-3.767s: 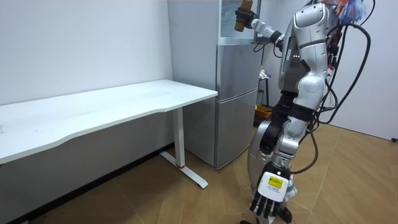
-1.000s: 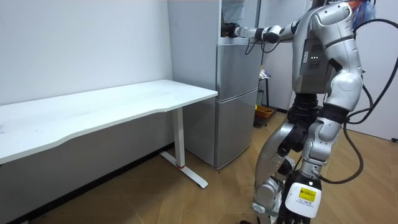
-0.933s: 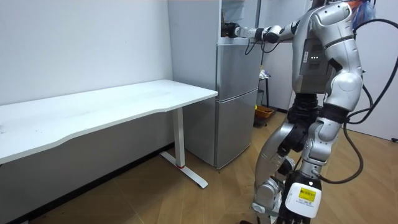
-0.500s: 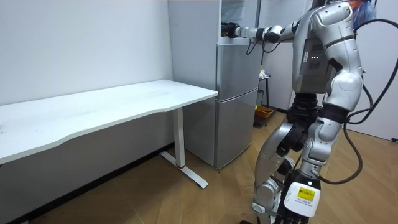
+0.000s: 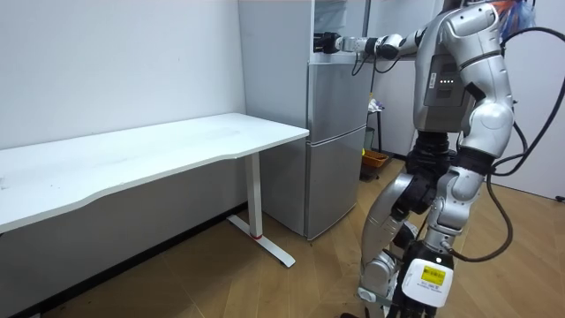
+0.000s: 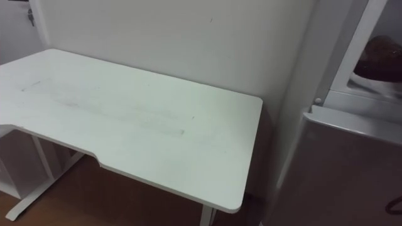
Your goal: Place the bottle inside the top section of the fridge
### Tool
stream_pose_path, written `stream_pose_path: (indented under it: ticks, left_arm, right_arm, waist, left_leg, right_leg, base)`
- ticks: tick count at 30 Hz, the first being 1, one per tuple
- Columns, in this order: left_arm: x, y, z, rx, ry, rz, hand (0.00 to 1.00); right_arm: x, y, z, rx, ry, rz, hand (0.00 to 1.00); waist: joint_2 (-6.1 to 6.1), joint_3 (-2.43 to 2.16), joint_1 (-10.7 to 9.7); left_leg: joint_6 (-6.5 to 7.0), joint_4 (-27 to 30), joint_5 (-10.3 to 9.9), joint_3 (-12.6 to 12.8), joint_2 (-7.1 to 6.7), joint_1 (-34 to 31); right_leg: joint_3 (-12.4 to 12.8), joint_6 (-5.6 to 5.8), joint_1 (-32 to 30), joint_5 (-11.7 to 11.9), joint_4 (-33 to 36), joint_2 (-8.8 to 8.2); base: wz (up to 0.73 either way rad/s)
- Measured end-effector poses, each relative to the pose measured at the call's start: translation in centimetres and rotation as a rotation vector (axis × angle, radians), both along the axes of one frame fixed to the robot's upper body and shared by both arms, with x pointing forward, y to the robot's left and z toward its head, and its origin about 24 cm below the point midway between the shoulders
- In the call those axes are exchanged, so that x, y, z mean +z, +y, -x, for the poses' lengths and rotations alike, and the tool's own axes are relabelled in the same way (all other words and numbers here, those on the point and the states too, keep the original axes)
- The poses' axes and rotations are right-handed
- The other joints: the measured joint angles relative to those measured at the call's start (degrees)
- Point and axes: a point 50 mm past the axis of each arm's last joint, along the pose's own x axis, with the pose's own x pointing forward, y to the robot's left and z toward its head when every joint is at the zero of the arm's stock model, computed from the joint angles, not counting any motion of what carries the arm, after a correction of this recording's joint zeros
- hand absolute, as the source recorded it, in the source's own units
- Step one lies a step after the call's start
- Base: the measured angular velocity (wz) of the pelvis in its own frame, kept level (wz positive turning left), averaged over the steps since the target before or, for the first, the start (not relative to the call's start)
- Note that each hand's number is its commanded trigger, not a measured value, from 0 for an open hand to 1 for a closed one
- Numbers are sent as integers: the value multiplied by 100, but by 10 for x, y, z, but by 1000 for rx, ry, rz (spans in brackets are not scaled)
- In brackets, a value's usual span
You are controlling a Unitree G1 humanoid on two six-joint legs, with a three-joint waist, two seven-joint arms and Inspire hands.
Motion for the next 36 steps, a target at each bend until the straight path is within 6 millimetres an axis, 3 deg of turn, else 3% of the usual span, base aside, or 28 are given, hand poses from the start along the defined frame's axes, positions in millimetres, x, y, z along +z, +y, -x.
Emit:
stream_pose_path:
  ticks: [8, 18, 22, 30, 33, 36]
  left_arm:
    - [-1, -2, 1, -53, 30, -19, 0]
    - [-7, -18, 14, -33, 43, 24, 0]
    - [-9, -22, 21, -24, 60, 34, 0]
    - [-10, -23, 33, 19, 86, 25, 0]
    - [-10, -25, 33, 24, 85, 15, 0]
    - [-12, -28, 32, 25, 83, 22, 0]
  right_arm:
    - [-4, 7, -1, 27, 25, 21, 0]
    - [5, 27, 10, 106, -111, 26, 0]
    - [15, 34, 14, 132, -177, 0, 0]
    - [40, 47, 29, 144, -319, 12, 0]
    - [38, 48, 37, 144, -337, 25, 0]
    - [35, 47, 47, 133, -357, 28, 0]
  waist:
    - [27, -8, -117]
    - [30, -67, -369]
    - [66, -51, -534]
    - [58, -46, -668]
    - [15, -3, -678]
    - [10, 1, -711]
  left_leg:
    - [1, -140, 0, 56, -16, 296]
    - [-20, -564, 23, 180, -76, 835]
    - [-17, -622, 19, 201, -91, 909]
    - [-16, -761, 8, 341, -93, 1147]
    - [-15, -810, -9, 392, -92, 1291]
    - [-4, -805, -35, 443, -89, 1312]
  right_leg:
    - [11, 26, 229, 5, -45, -9]
    - [121, 79, 602, -49, -227, -34]
    - [121, 101, 664, -62, -253, -45]
    - [261, 125, 786, -73, -320, -40]
    - [311, 139, 863, -82, -338, -38]
    - [344, 158, 870, -87, -384, -38]
  base:
    - [-2]
    - [-5]
    - [-1]
    - [-8]
    - [-8]
    - [-8]
